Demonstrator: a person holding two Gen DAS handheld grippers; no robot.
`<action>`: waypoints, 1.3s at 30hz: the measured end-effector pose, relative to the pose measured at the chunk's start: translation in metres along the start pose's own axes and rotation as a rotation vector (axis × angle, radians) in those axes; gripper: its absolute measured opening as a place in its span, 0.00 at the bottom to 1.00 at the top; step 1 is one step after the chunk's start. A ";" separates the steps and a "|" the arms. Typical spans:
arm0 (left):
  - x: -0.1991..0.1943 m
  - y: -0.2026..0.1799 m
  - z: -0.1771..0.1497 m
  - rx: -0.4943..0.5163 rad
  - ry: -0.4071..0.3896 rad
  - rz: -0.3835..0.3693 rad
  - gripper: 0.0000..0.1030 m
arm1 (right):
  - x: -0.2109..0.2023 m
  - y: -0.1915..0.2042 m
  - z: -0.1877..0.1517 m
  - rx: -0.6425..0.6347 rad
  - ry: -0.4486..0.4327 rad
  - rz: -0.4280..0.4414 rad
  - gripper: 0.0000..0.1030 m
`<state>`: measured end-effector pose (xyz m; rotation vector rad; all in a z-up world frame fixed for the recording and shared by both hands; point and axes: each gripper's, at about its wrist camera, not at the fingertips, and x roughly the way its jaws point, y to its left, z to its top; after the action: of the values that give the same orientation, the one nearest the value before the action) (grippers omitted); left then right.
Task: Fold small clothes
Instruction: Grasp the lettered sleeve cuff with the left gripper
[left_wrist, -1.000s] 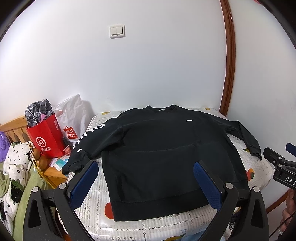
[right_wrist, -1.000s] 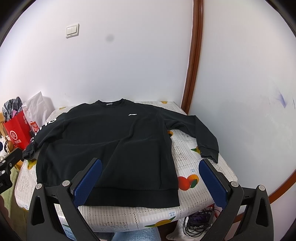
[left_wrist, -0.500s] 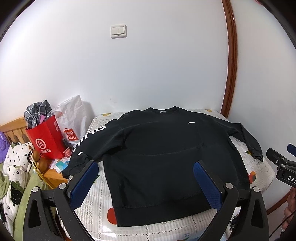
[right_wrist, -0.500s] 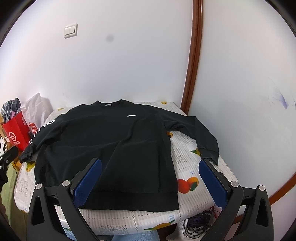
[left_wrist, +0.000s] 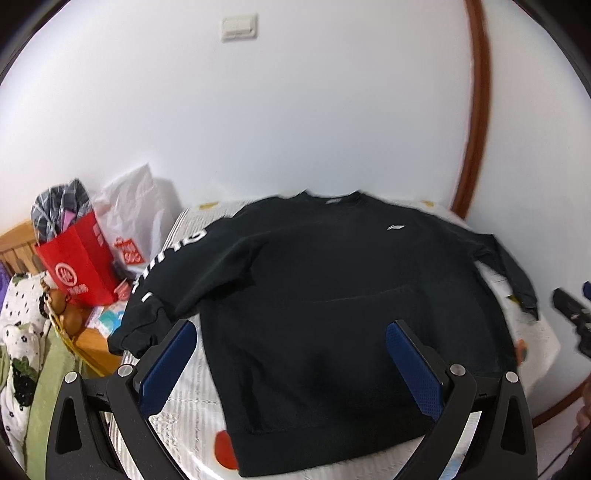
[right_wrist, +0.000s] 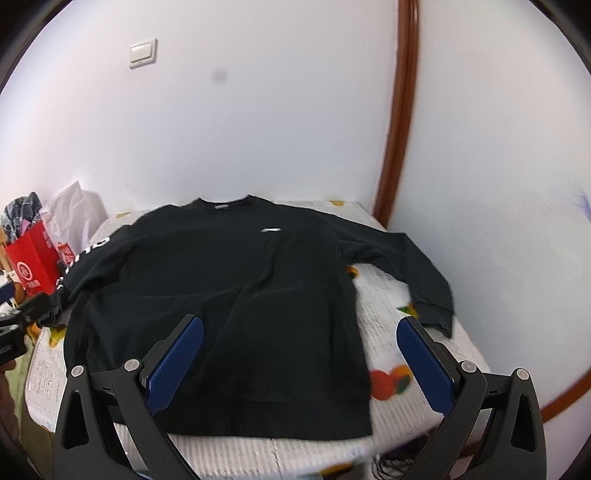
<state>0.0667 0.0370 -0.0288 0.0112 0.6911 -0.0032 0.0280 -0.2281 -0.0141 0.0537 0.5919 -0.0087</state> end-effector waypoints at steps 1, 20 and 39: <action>0.011 0.005 -0.001 -0.002 0.017 0.009 1.00 | 0.005 0.001 0.000 0.004 -0.002 0.016 1.00; 0.151 0.134 -0.036 0.013 0.147 0.258 0.94 | 0.138 0.073 -0.020 -0.145 0.180 0.027 0.98; 0.119 0.123 0.021 -0.070 0.057 0.209 0.11 | 0.143 0.021 -0.021 -0.113 0.180 0.005 0.98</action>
<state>0.1721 0.1594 -0.0873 0.0159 0.7440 0.2225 0.1356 -0.2051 -0.1103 -0.0542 0.7716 0.0348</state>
